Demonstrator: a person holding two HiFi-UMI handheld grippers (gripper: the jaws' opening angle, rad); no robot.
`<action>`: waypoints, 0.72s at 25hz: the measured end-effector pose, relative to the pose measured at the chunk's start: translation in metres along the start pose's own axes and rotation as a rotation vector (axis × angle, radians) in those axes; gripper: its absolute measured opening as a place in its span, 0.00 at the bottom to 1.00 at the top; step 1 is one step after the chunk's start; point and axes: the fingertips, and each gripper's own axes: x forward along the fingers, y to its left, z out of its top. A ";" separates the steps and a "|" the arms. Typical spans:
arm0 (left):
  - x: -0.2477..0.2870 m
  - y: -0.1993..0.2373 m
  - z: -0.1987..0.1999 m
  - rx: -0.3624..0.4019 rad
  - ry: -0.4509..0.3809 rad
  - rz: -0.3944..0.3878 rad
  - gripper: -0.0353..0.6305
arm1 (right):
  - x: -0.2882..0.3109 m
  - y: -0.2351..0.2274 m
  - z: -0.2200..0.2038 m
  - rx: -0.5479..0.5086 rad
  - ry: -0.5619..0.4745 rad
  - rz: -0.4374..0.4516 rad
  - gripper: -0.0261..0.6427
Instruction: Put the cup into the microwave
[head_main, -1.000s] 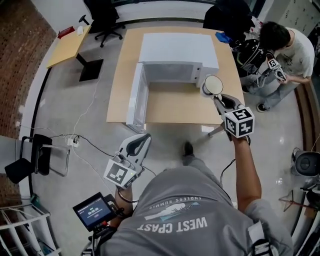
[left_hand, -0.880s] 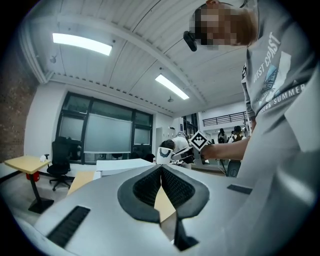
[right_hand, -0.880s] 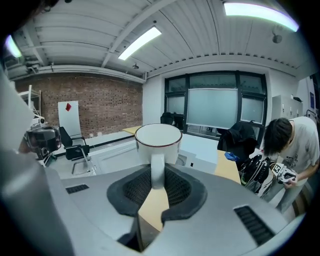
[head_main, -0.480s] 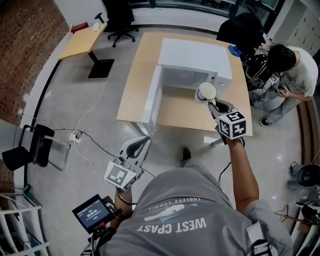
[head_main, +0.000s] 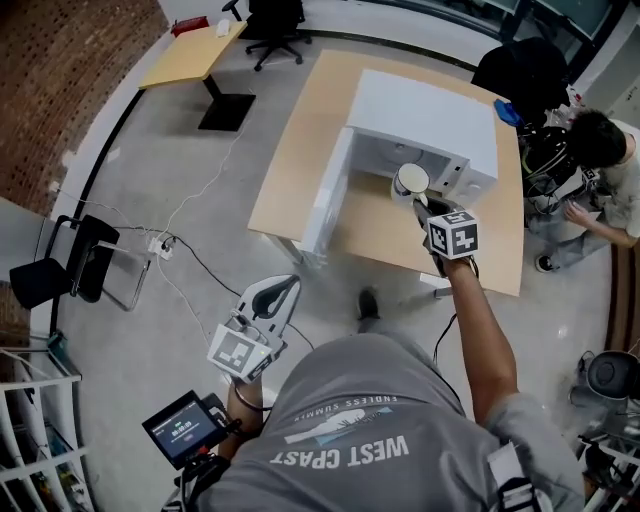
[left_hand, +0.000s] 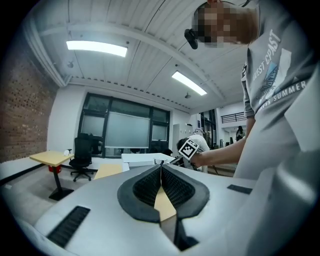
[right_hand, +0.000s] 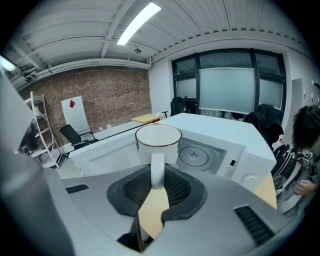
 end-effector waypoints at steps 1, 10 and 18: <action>0.002 0.004 -0.001 -0.005 0.007 0.011 0.09 | 0.014 -0.005 -0.004 0.006 0.016 0.002 0.14; 0.065 0.024 -0.035 -0.024 0.106 0.102 0.08 | 0.153 -0.095 -0.051 0.069 0.099 -0.010 0.14; 0.098 0.038 -0.034 -0.128 0.221 0.092 0.09 | 0.188 -0.161 -0.025 0.074 0.042 -0.126 0.14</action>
